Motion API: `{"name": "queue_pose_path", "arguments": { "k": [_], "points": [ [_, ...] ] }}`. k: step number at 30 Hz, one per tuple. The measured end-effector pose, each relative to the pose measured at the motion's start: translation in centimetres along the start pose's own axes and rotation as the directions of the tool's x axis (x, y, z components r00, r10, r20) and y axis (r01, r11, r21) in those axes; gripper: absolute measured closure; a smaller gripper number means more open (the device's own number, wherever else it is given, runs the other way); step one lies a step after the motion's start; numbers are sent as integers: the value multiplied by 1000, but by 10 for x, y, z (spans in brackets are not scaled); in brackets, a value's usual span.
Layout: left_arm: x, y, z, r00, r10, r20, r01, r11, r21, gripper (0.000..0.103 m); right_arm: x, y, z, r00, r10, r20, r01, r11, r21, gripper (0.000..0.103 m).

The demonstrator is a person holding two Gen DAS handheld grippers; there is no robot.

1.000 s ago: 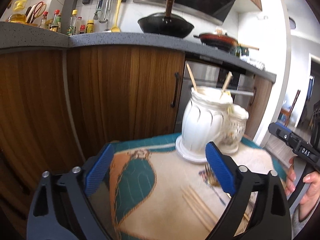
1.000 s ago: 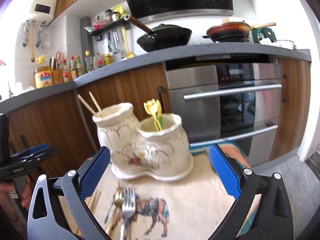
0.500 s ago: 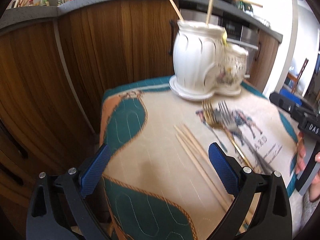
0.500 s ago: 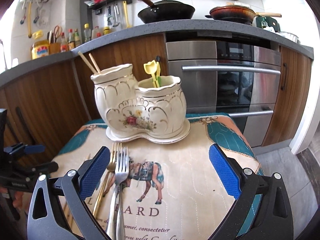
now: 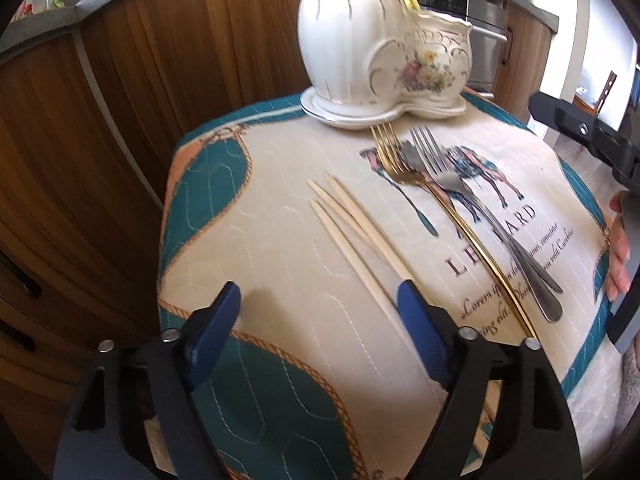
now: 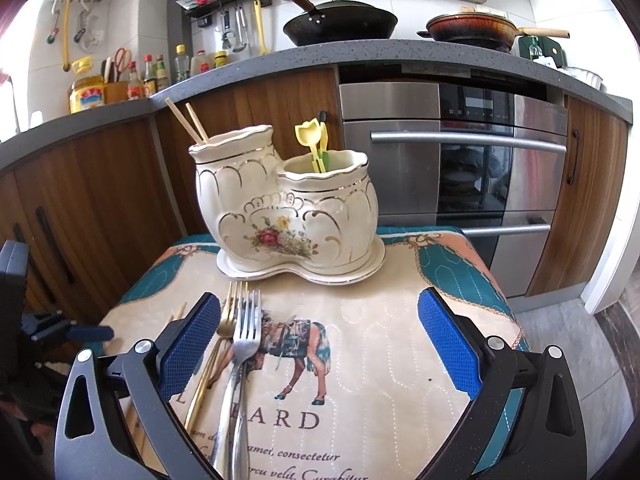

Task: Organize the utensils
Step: 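Grasp a third chopstick with the left tool while the right tool grasps a silver fork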

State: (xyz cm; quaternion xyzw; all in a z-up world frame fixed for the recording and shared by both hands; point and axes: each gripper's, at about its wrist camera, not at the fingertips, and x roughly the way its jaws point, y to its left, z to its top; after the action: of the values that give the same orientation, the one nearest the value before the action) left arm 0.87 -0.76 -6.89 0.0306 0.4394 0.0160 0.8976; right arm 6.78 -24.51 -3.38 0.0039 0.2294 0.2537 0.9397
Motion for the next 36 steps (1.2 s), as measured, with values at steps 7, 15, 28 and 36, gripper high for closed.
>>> {"name": "queue_pose_path", "arguments": {
  "k": [7, 15, 28, 36],
  "points": [
    [-2, -12, 2, 998, -58, -39, 59, 997, 48, 69, -1, 1, -1, 1000, 9, 1, -9, 1000, -5, 5],
    [5, 15, 13, 996, -73, -42, 72, 997, -29, 97, 1, 1, -2, 999, 23, -32, -23, 1000, -8, 5],
    [6, 34, 17, 993, -113, 44, 116, 990, -81, 97, 34, 49, -26, 958, 37, -284, -91, 979, -180, 55],
    [8, 35, 16, 989, -139, 55, 143, 986, -86, 97, 40, 59, -36, 941, 61, -334, -128, 975, -181, 80]
  ]
}}
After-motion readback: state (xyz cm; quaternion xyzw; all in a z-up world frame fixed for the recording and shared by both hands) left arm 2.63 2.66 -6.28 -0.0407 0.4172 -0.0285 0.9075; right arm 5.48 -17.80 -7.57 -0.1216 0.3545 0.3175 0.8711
